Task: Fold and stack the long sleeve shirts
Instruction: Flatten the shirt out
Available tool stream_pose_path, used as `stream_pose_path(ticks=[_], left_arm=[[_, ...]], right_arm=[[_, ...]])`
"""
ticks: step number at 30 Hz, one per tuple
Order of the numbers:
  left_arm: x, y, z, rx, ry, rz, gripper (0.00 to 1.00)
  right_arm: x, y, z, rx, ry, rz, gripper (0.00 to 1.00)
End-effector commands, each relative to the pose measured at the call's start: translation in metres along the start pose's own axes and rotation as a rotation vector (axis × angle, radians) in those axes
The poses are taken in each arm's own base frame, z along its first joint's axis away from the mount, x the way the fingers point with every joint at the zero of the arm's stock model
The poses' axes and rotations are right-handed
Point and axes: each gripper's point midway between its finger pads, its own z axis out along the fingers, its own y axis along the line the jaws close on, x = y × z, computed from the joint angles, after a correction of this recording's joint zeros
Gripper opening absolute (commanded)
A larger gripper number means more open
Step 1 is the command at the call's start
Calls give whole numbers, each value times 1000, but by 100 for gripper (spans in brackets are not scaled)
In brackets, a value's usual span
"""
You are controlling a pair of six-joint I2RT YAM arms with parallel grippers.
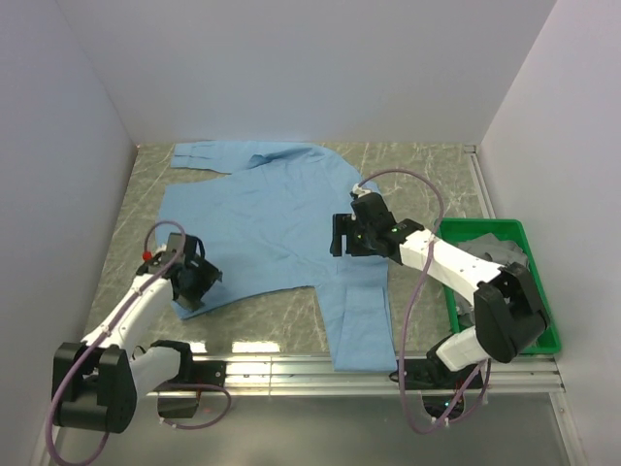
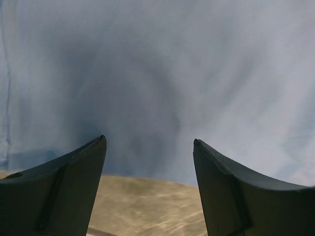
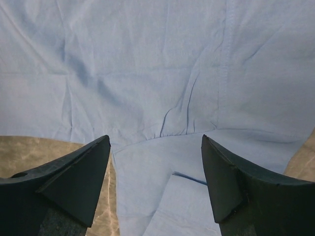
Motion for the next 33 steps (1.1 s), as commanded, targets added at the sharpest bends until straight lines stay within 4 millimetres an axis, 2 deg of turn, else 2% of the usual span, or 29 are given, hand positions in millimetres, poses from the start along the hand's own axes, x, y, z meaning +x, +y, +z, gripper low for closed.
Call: stream_pose_path(ticks=[1,4,9,11,15,18,19,21,24,25,27,28,29,31,32,33], left_arm=[[22,9,6,25,63,-86,77],[33,23,10,-7,88,-126,74],[44,35,0,-36,126,-171,68],[50,43,-2,-47,141,-192,66],[44,33,-11,16,113,-209,62],[32,16,-22,66,91,-177,60],[21,6,-28,87,55,-168,61],[5,-4,-32,89,6,-131,63],[-14,-10,-26,55,-51,-90,70],[-26,-24,-28,89,-82,-85,79],[-41,-28,-17,53,-107,-65,89],[-53,-39,-16,74,-141,-58,92],[-56,-37,-4,35,-137,-39,95],[-73,-43,5,22,-170,-40,95],[-72,-40,17,-15,-151,-29,94],[-79,-43,20,-19,-154,-35,93]], right_arm=[[-2,5,6,-39,3,51,81],[3,2,13,-49,22,75,81],[2,-10,17,-33,25,135,81],[-2,-21,18,-25,23,191,81],[-19,-34,18,-24,-9,254,80],[-40,-40,15,10,-61,255,80],[-49,-41,14,16,-80,265,80],[-55,-48,19,57,-91,308,80],[-61,-53,29,72,-94,320,80],[-71,-51,29,69,-108,309,80],[-75,-52,37,78,-107,305,80],[-79,-51,39,78,-114,311,80],[-79,-53,42,81,-112,320,80],[-71,-56,52,80,-76,354,79],[-66,-57,57,78,-62,368,79],[-59,-63,60,89,-44,393,79]])
